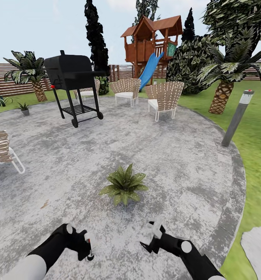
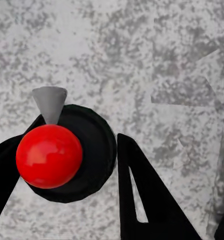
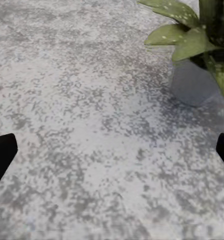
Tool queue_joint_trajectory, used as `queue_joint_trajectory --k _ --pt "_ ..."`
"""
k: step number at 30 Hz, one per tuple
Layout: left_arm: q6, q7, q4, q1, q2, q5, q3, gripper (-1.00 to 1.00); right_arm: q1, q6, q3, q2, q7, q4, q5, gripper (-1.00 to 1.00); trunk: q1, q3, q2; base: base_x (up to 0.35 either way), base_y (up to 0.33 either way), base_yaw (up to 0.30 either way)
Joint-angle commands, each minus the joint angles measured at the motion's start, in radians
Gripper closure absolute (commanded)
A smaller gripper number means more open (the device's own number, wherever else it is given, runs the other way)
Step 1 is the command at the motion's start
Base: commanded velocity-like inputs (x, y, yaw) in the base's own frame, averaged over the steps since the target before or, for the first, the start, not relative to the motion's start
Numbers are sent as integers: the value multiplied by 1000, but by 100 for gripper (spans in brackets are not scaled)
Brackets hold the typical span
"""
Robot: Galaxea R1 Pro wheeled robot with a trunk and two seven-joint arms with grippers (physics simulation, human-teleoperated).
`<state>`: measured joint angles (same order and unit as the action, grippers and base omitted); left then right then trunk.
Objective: Pick up the pesticide atomizer in the garden and spray insectifuge to fully cover both potted plants in the garden.
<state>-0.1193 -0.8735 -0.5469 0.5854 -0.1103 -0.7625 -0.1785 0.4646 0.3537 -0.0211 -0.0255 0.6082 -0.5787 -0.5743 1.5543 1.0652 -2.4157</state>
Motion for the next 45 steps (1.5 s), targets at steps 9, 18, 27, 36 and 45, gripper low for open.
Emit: queue_joint_trajectory --k 9,18,27,36,45 --pt "170 404 164 -64 8 454 10 100 -8 199 32 67 -570 388 164 -100 0 1 0 0 0 0" --pt "361 696 382 -90 -8 734 10 100 -44 264 38 111 -721 441 429 -100 0 1 0 0 0 0" --pt "415 706 401 -148 -13 961 20 100 -62 264 38 121 -740 470 555 -100 0 1 0 0 0 0" --pt "415 706 402 -150 -16 960 20 100 -65 264 38 129 -742 479 556 -100 0 1 0 0 0 3" --pt "415 706 403 -151 -17 960 19 100 -66 265 37 121 -743 481 557 -100 0 1 0 6 13 241"
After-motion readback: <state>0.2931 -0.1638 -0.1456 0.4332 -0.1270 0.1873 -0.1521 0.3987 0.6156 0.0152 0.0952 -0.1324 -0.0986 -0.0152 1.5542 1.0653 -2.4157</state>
